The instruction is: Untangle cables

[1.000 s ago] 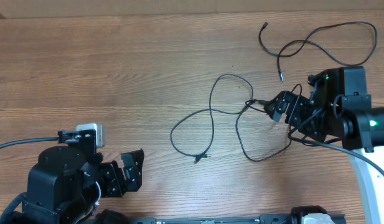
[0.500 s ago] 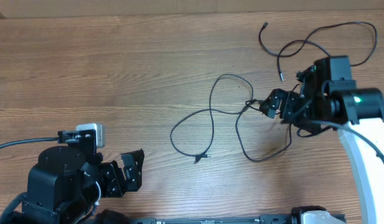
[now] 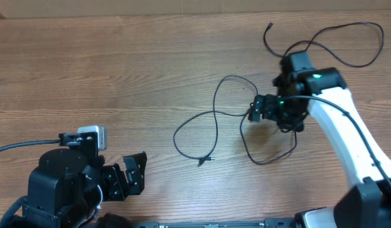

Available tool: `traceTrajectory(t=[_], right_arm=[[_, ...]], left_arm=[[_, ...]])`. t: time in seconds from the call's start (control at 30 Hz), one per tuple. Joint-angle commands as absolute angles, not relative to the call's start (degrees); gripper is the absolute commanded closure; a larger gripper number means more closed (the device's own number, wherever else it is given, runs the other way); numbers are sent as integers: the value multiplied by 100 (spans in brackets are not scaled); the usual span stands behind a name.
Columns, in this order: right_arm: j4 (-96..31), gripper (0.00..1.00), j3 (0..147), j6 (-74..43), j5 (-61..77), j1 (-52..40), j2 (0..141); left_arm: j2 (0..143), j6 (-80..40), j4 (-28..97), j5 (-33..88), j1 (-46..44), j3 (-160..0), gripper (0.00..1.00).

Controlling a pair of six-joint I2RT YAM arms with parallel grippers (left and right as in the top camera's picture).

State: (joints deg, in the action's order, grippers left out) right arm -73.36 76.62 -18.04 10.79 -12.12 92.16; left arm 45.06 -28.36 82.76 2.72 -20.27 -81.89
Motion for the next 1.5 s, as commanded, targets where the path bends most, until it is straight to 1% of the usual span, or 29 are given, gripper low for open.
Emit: traceTrajectory(t=[0.0,0.07,0.27,0.43,0.57,0.63,0.67,0.73,0.8,0.97,1.27,1.47], right_arm=[[-7244,20,7721,-2025,530,-1492,9395],[-7133,27,7719,-2038,497,-1647,9489],[-6753,34,7717,-2071,309,-2018,9843],[-6519,44,7714,-2408,259,-2102,10230],[-6423,46,7714,-2405,255,-2099,10471],[-6375,51,7710,-2403,257,-2099,10558],[-6340,56,7708,-2403,257,-2099,10589],[-6300,63,7708,-2403,261,-2099,10639],[-6274,67,7695,-2403,261,-2102,10659],[-6060,67,7505,-2410,261,-2106,10659],[-5225,66,6696,-2556,263,-2132,10659],[-4895,66,6423,-2556,257,-2324,10659]], left_arm=[[4528,-2788,8270,191,-2064,-8200,0],[4528,-2788,8270,191,-2064,-8200,0],[4528,-2788,8270,191,-2067,-8200,1],[4528,-2788,8270,191,-2064,-8200,0],[4528,-2788,8270,191,-2064,-8200,0],[4528,-2788,8270,191,-2064,-8200,1],[4528,-2788,8270,191,-2067,-8200,0],[4528,-2788,8270,191,-2064,-8200,0],[4528,-2788,8270,191,-2064,-8200,1],[4528,-2788,8270,191,-2067,-8200,0],[4528,-2788,8270,191,-2067,-8200,0],[4528,-2788,8270,191,-2064,-8200,0]])
